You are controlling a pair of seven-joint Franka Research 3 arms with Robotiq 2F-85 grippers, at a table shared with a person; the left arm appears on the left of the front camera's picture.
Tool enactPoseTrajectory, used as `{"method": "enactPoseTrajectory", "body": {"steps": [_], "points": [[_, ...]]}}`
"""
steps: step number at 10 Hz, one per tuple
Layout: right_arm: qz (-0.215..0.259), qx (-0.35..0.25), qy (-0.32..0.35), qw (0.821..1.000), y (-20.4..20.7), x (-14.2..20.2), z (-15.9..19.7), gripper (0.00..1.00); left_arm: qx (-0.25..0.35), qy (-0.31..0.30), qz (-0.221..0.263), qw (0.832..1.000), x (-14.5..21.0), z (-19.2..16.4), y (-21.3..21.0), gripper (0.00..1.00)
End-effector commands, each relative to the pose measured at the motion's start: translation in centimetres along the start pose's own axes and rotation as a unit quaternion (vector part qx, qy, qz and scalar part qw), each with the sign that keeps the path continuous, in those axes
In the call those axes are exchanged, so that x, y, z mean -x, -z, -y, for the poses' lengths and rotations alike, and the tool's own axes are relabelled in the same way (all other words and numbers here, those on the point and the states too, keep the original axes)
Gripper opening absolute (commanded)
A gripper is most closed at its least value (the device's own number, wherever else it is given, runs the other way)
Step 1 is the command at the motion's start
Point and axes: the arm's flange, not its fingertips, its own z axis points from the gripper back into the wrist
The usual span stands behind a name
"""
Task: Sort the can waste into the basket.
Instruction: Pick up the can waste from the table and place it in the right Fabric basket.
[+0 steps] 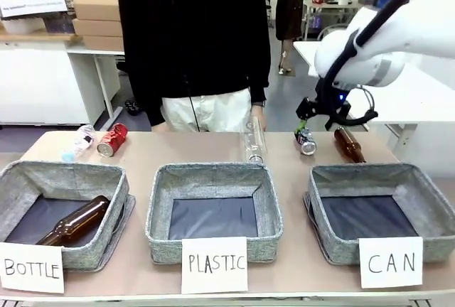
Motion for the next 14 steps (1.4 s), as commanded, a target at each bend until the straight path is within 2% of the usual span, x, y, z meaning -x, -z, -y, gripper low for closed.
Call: {"method": "enactPoseTrajectory", "body": {"steps": [1, 3, 5, 10, 11, 12, 13, 14], "points": [[-0.004, 0.034, 0.009, 0.999, 2.5, -1.8, -0.1, 1.00, 0.002, 0.010, -0.004, 1.000, 0.2, 0.1, -0.2, 1.00], [-0.018, 0.062, 0.030, 0.997, 5.4, -2.0, 0.8, 1.00, 0.002, 0.010, -0.004, 1.000, 0.2, 0.1, -0.2, 1.00], [-0.008, 0.072, 0.031, 0.997, 6.7, -2.2, 1.1, 1.00, 0.002, 0.010, -0.004, 1.000, 0.2, 0.1, -0.2, 1.00], [-0.023, 0.062, 0.041, 0.997, 8.9, -3.2, 1.4, 1.00, 0.002, 0.010, -0.004, 1.000, 0.2, 0.1, -0.2, 1.00], [-0.028, 0.061, 0.037, 0.997, 9.2, -3.3, 1.3, 0.62, 0.002, 0.010, -0.004, 1.000, 0.2, 0.1, -0.2, 1.00], [-0.031, 0.058, 0.040, 0.997, 9.2, -3.2, 1.3, 0.40, 0.002, 0.010, -0.004, 1.000, 0.2, 0.1, -0.2, 1.00], [-0.030, 0.069, 0.040, 0.996, 9.2, -3.1, 1.2, 0.02, 0.002, 0.010, -0.004, 1.000, 0.2, 0.1, -0.2, 1.00], [-0.027, 0.061, 0.036, 0.997, 8.9, -3.1, 1.0, 0.00, 0.002, 0.010, -0.004, 1.000, 0.2, 0.1, -0.2, 1.00]]}}
